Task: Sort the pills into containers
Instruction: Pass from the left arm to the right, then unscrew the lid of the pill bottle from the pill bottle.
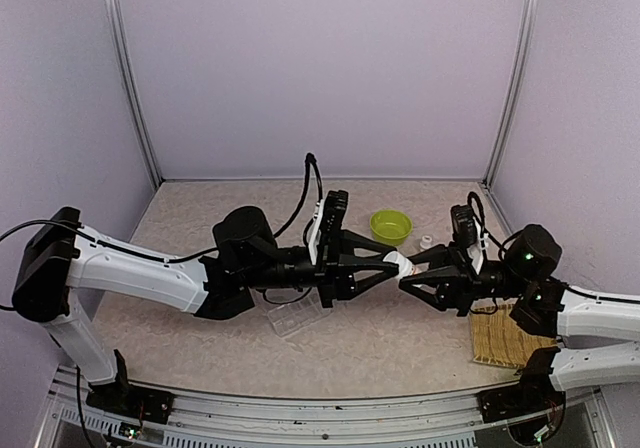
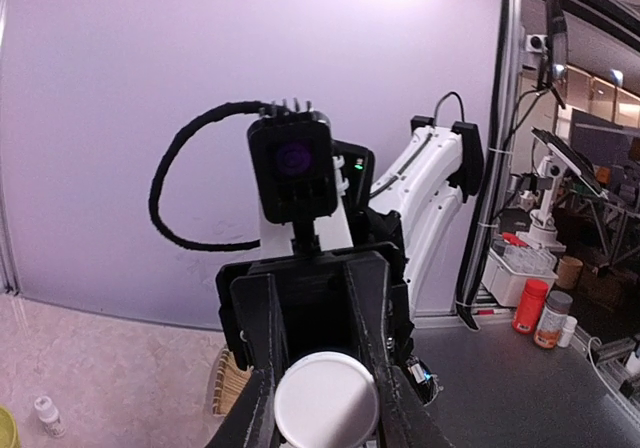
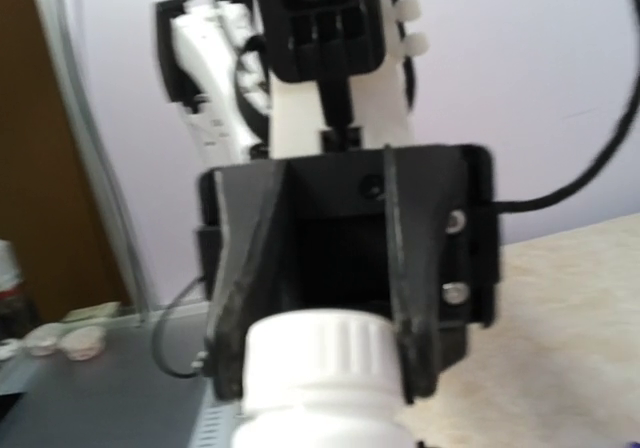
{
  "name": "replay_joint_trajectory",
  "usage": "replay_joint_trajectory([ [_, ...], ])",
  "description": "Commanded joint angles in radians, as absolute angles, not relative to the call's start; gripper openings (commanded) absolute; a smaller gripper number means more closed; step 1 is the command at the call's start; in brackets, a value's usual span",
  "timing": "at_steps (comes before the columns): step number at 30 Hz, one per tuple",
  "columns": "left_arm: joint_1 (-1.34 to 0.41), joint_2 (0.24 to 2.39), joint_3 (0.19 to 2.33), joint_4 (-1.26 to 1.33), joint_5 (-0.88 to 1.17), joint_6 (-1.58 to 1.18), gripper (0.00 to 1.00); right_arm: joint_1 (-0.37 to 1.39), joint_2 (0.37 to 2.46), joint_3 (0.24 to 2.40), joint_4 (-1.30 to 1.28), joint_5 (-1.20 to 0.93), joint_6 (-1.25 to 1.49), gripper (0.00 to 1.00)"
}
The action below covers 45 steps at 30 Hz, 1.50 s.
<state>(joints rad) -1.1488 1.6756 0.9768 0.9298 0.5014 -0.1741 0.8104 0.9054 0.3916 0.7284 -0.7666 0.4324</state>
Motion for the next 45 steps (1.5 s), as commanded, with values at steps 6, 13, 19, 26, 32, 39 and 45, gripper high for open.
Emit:
replay_joint_trajectory([
  [6, -1.197, 1.669, 1.008, 0.800, 0.301, -0.329, 0.30, 0.821, 0.857, 0.370, 0.647, -0.555, 0.327, 0.07],
  [13, -1.198, 1.622, 0.987, 0.791, 0.267, -0.289, 0.59, 0.820, 0.860, 0.372, 0.666, -0.574, 0.351, 0.06],
  [19, -1.194, 1.610, 0.989, 0.785, 0.291, -0.257, 0.91, 0.822, 0.867, 0.371, 0.684, -0.592, 0.369, 0.05],
  [26, -1.168, 1.610, 0.989, 0.814, 0.464, -0.224, 0.99, 0.859, 0.929, 0.374, 0.735, -0.630, 0.393, 0.03],
  [32, -1.155, 1.641, 0.990, 0.848, 0.568, -0.207, 0.99, 0.915, 0.989, 0.398, 0.772, -0.629, 0.389, 0.02],
  [39, -1.155, 1.678, 1.013, 0.865, 0.619, -0.214, 0.99, 0.932, 1.023, 0.406, 0.816, -0.621, 0.402, 0.02],
  [45, -1.157, 1.683, 1.005, 0.864, 0.633, -0.211, 0.99, 0.933, 0.997, 0.396, 0.796, -0.563, 0.393, 0.01],
])
